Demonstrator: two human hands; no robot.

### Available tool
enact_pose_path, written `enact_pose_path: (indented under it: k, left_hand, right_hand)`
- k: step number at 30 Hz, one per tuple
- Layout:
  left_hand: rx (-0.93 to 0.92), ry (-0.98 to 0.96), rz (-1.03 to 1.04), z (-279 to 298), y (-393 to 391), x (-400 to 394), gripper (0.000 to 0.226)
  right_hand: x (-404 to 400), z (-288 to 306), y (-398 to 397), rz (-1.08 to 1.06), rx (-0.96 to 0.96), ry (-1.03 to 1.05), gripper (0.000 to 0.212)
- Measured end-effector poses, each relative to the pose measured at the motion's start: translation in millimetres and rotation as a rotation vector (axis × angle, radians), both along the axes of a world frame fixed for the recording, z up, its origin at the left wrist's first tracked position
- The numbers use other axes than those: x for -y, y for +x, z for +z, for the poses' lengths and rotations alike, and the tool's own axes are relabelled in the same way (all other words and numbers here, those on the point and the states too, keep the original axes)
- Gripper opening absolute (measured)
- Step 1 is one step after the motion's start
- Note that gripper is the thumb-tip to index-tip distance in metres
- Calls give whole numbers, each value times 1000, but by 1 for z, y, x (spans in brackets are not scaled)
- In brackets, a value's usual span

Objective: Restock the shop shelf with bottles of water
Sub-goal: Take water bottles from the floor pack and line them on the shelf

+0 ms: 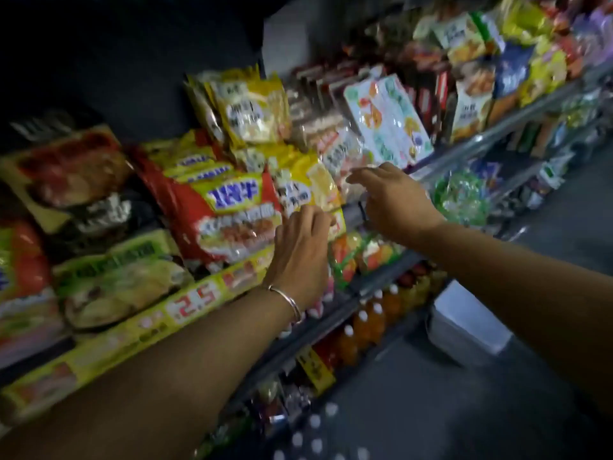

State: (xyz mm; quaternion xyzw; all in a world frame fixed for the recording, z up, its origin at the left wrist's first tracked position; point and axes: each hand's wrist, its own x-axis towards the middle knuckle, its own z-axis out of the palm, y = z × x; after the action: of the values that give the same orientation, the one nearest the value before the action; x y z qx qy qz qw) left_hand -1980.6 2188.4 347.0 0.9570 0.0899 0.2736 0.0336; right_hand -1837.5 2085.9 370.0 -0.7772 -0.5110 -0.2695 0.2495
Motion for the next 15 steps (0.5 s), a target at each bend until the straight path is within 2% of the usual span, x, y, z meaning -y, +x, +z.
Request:
enact_pose_path:
  k: [2, 9, 11, 13, 15]
  left_hand:
    - [-73, -10, -37, -74, -3, 4, 45]
    - [-285, -117, -28, -299, -14, 11, 67]
    - [-395, -203, 10, -355, -19, 10, 63]
    - [-485, -298, 55, -406, -24, 6, 55]
    - [-516, -315, 97, -460, -28, 1, 54]
  right_hand:
    - [9, -69, 1, 0, -54, -64, 45]
    - [24, -321, -12, 24, -328, -228, 35]
    - [23, -386, -22, 18, -394, -282, 29]
    - [21, -449, -32, 11, -480, -407, 30]
    - [17, -515, -42, 1, -596, -540, 36]
